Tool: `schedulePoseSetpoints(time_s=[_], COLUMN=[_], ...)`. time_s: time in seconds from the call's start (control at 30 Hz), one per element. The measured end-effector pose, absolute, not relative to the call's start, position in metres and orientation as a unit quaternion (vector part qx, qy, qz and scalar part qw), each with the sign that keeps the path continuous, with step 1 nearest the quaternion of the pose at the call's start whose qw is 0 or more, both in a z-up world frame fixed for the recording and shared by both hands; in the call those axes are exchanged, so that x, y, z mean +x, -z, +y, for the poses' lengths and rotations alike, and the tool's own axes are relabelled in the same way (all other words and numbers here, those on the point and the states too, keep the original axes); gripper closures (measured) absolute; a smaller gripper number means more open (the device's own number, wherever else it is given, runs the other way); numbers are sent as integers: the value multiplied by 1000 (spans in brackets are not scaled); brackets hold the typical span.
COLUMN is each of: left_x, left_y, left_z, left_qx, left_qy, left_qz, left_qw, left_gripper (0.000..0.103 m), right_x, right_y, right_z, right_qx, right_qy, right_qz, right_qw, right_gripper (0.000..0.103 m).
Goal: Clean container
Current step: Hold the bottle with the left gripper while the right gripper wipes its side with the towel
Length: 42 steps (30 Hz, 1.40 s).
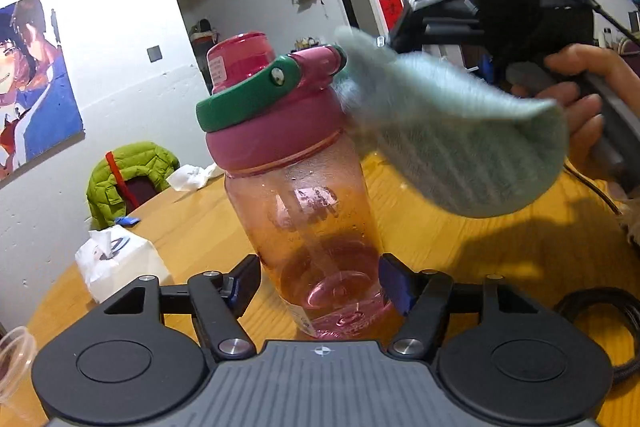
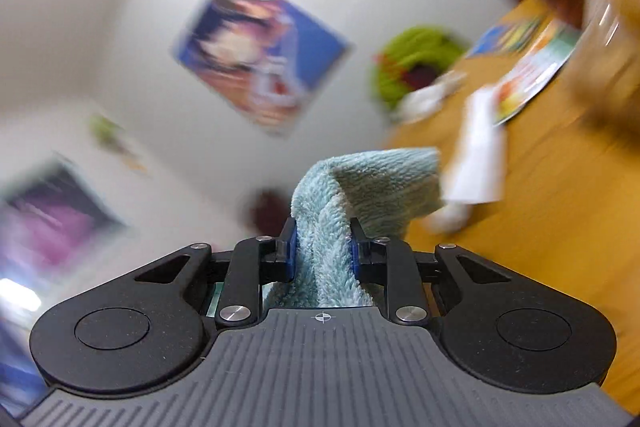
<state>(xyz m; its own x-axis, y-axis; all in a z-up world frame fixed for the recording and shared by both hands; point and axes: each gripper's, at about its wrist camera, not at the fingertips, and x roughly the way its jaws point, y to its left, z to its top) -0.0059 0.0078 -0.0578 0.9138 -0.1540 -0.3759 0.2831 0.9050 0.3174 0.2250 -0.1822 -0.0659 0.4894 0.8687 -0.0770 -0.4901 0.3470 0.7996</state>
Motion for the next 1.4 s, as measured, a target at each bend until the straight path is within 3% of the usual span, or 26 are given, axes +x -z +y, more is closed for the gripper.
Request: schedulePoseSetpoints(time_s=[0.17,0.37,0.47,0.6,0.7,0.8,0.87,0.9,0.93,1.17,1.4], left_x=[5,5,5,2,1,1,2,3,3,-14,-7], left_y=[63,64,63,60,61,61,60,60,59,48,59], left_z=[11,14,16,18,15,16,18,19,18,10,6], left_qx=[193,186,182,173,180,180,171,166,167,162,186], left_qy=[116,121,123,142,146,139,139,137,126,141,140], left_qz=[158,153,152,152,149,151,155,160,168,176,162], left_qw=[961,963,963,963,961,962,963,963,963,961,959], left_gripper=[40,40,41,44,44,44,43,42,33,31,28], right_x=[235,245,241,234,239,252,255,255,252,247,269], right_y=[85,112,100,79,83,105,110,106,101,84,96], right_z=[-176,-150,-151,-172,-174,-156,-146,-145,-144,-160,-142], right_qx=[418,331,325,395,408,348,322,312,304,369,388], right_qy=[-448,-352,-363,-437,-432,-368,-358,-358,-356,-359,-405], right_qz=[292,419,398,305,317,408,424,422,411,298,348], right_qw=[735,769,777,748,740,760,767,772,782,804,751], right_gripper=[77,77,77,77,76,75,75,75,75,75,74])
